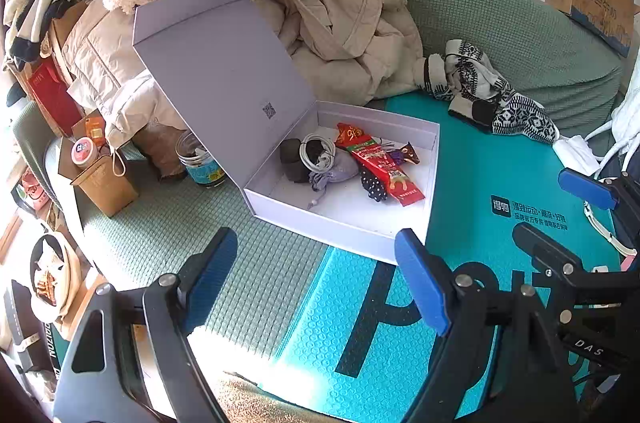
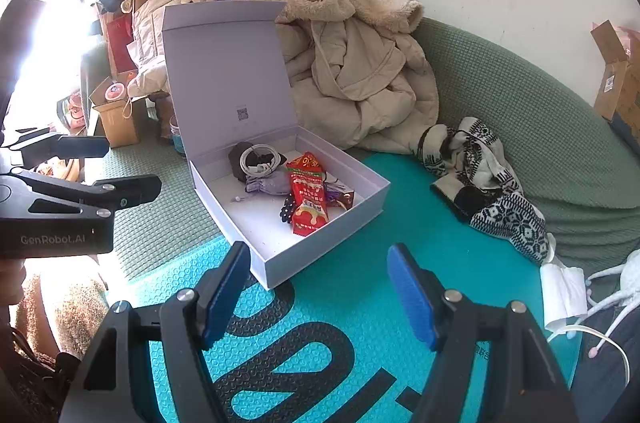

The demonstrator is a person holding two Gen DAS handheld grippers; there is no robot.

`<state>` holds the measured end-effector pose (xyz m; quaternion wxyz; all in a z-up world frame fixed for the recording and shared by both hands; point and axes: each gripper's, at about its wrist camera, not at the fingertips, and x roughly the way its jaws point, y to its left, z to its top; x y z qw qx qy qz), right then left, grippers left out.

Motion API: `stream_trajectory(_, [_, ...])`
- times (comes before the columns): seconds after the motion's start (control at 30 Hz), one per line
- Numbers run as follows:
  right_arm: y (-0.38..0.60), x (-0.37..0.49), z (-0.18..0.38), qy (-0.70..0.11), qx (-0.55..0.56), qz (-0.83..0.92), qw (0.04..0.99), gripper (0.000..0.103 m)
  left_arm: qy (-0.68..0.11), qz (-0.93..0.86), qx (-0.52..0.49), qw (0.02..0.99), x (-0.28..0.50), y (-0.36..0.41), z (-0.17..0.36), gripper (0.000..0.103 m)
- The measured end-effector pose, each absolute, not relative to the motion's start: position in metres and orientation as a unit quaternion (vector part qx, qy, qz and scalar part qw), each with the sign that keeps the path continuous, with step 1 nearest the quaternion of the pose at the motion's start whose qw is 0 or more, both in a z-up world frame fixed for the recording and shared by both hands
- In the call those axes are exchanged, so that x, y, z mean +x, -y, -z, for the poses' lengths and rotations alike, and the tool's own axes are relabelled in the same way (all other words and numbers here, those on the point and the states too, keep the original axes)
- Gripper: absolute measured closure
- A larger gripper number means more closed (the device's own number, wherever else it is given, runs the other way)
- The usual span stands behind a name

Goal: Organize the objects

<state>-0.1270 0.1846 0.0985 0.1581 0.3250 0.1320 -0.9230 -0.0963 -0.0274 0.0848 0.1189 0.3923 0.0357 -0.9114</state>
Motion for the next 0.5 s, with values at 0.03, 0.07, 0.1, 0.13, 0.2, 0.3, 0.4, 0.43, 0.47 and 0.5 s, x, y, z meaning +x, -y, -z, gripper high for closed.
stream_trajectory(0.03, [-0.185,-0.126,-0.097,-0.129,0.326,0.923,0.159,0.031,-0.036,0.911,0.393,0.12,-0.093,0.027,-0.083,0.023])
stream_trajectory(0.07, [-0.186,-0.125,-0.096,-0.127,0.327,0.923,0.16,0.031,-0.037,0.91,0.395,0.121,-0.091,0.027,-0.081,0.023])
stream_trajectory(0.1, [-0.186,-0.123,-0.096,-0.125,0.326,0.923,0.161,0.031,-0.037,0.91,0.396,0.122,-0.089,0.027,-0.08,0.023])
stream_trajectory(0.13, [-0.185,-0.122,-0.095,-0.124,0.326,0.923,0.163,0.031,-0.038,0.909,0.396,0.122,-0.086,0.027,-0.079,0.023])
stream_trajectory(0.2, [-0.184,-0.121,-0.095,-0.126,0.326,0.922,0.167,0.031,-0.041,0.909,0.397,0.122,-0.083,0.028,-0.077,0.023])
stream_trajectory(0.3, [-0.181,-0.122,-0.093,-0.129,0.329,0.921,0.166,0.031,-0.044,0.906,0.401,0.127,-0.08,0.029,-0.074,0.023])
stream_trajectory(0.4, [-0.179,-0.126,-0.091,-0.128,0.332,0.919,0.169,0.031,-0.038,0.902,0.408,0.134,-0.08,0.03,-0.072,0.023])
stream_trajectory(0.43, [-0.178,-0.126,-0.09,-0.128,0.333,0.919,0.169,0.031,-0.04,0.902,0.409,0.132,-0.08,0.031,-0.071,0.023])
stream_trajectory(0.47, [-0.178,-0.127,-0.089,-0.128,0.333,0.919,0.169,0.031,-0.042,0.902,0.41,0.129,-0.08,0.032,-0.07,0.023])
stream_trajectory(0.5, [-0.177,-0.128,-0.089,-0.129,0.334,0.918,0.169,0.031,-0.042,0.901,0.412,0.128,-0.08,0.032,-0.069,0.023])
